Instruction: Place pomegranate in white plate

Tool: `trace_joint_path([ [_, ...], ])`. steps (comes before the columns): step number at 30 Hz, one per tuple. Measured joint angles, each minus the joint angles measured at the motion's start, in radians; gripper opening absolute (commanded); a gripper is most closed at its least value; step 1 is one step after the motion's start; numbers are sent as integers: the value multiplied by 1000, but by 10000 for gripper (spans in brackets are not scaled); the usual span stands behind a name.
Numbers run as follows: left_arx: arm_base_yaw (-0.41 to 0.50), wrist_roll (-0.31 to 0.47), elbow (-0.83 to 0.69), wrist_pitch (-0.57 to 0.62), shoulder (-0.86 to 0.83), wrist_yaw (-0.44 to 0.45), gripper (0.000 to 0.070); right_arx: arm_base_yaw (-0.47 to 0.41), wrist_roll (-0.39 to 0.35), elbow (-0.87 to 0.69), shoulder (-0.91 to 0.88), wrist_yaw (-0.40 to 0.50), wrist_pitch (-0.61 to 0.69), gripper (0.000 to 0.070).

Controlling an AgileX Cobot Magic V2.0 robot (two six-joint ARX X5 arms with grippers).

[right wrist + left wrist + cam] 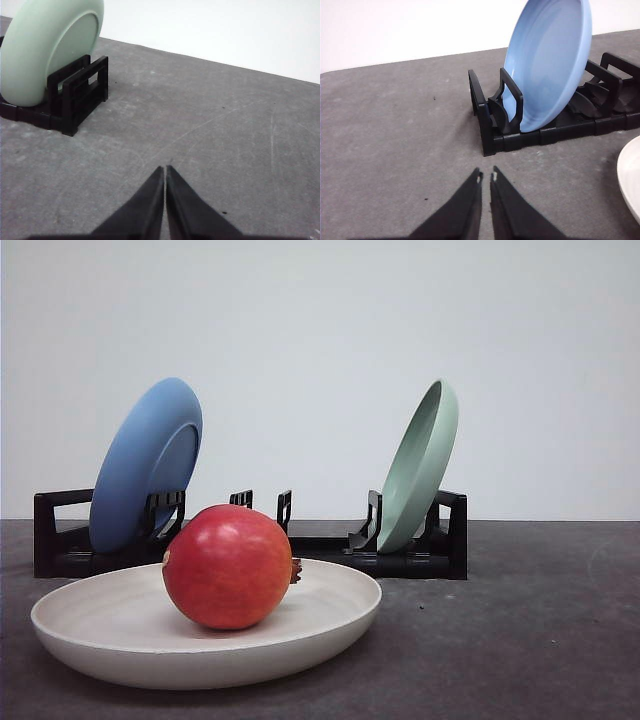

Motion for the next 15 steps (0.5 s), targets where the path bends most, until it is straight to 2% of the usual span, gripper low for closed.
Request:
trace_joint_path([
  [15,0,0,0,0,0,0,11,0,0,0,0,0,0,0],
])
